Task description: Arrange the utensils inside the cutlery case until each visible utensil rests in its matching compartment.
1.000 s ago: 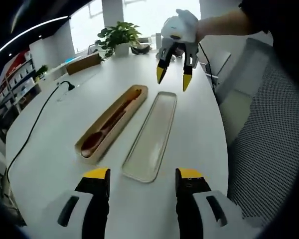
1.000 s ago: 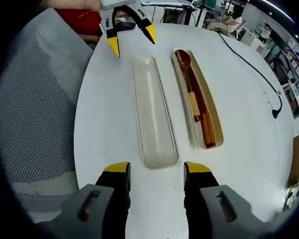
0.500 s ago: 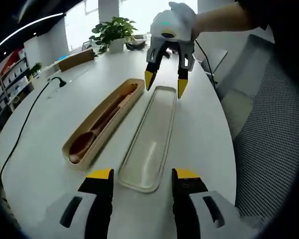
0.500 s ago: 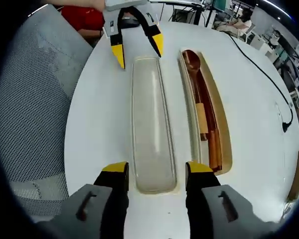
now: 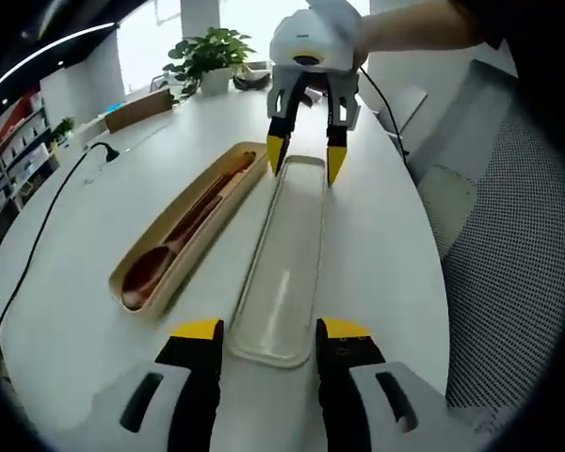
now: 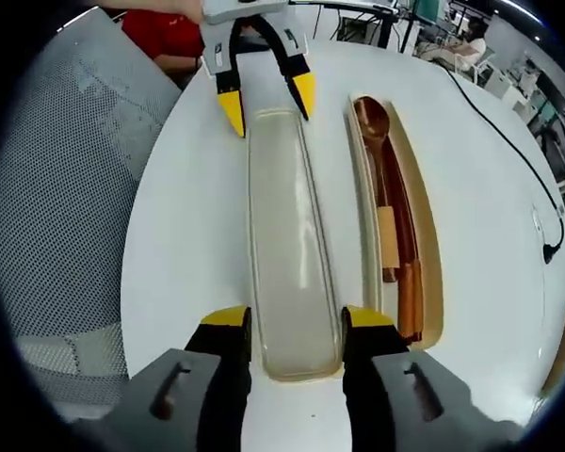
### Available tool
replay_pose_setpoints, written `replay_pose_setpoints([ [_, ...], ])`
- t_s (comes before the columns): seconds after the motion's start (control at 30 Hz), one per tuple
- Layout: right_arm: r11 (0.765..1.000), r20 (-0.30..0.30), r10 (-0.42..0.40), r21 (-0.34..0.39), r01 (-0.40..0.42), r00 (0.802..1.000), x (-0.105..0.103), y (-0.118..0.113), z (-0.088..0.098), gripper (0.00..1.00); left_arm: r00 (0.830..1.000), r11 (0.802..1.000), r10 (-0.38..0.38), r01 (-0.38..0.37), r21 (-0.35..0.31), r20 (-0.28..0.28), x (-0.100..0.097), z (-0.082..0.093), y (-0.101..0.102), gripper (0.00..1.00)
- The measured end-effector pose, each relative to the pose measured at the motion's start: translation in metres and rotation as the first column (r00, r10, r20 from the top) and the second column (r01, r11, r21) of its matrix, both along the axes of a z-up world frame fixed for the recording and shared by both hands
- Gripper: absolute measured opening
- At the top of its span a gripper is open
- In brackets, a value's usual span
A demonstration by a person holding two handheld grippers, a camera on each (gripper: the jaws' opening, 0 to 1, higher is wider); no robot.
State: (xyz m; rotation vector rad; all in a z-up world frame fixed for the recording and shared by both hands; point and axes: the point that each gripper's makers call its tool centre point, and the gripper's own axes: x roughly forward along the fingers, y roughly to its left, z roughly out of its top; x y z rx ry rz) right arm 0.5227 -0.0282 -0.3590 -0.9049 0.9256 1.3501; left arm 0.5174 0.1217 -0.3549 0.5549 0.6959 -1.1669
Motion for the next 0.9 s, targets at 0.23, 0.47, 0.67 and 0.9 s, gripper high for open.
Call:
replay_pose_setpoints([
  [0.23, 0.999, -0.059, -0.037, 0.014, 0.038, 0.998, -0.003, 0.001, 0.002, 0.34, 0.999, 1.0, -0.005, 0.006, -0.016, 0.049, -0.002, 0.012, 0.001, 0.43],
  [0.47, 0.994, -0.198, -0.106, 0.012, 0.11, 0.975, -0.012, -0.002, 0.005, 0.34, 0.954, 0.991, -0.123, 0.102, 0.091, 0.273, 0.005, 0.02, 0.007, 0.4],
  [0.67, 0.98, -0.331, -0.189, 0.002, 0.201, 0.925, -0.015, -0.004, 0.008, 0.35, 0.94, 0.98, -0.188, 0.158, 0.124, 0.286, 0.003, 0.012, 0.006, 0.4],
  [0.9, 0.975, -0.485, -0.206, -0.033, 0.218, 0.85, -0.032, -0.005, 0.015, 0.35, 0.926, 0.968, -0.236, 0.2, 0.149, 0.293, 0.008, 0.008, 0.0, 0.38],
])
